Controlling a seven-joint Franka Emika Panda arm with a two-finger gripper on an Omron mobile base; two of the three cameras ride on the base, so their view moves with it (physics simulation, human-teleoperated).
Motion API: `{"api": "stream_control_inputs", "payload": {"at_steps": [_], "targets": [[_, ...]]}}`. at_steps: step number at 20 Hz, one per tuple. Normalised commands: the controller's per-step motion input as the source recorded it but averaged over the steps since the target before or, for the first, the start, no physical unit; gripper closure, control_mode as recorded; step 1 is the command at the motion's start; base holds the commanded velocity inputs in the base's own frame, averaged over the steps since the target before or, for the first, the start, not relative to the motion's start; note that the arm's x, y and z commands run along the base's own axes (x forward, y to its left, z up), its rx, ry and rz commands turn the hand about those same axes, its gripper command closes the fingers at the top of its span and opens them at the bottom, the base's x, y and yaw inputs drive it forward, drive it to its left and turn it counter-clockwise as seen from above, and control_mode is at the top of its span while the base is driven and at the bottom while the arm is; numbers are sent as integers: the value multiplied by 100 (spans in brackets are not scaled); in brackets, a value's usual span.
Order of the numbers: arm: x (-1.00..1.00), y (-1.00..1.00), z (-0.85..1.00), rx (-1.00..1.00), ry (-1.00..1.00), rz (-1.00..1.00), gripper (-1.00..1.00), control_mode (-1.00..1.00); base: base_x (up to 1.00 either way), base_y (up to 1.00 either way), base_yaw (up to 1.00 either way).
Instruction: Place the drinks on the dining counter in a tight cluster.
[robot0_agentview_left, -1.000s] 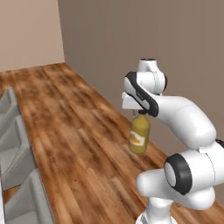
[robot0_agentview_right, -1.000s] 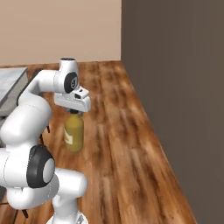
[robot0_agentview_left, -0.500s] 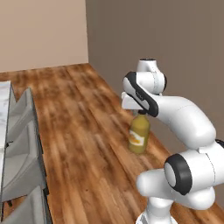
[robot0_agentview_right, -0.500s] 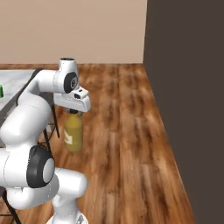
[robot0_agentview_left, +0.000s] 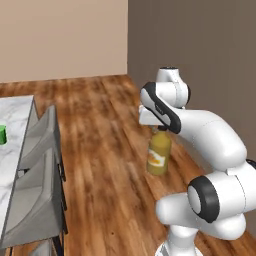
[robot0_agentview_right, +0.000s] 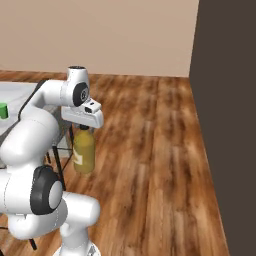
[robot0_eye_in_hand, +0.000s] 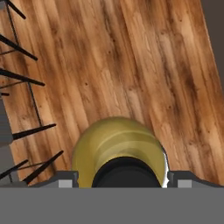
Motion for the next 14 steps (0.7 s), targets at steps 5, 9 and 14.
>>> {"api": "stream_control_inputs", "payload": {"at_steps": [5,9,14], "targets": [[0,0,0,0,0,0,100,100,71,-22,29],[0,0,0,0,0,0,100,100,71,-22,30],[0,0,0,0,0,0,100,100,71,-25,26]]}}
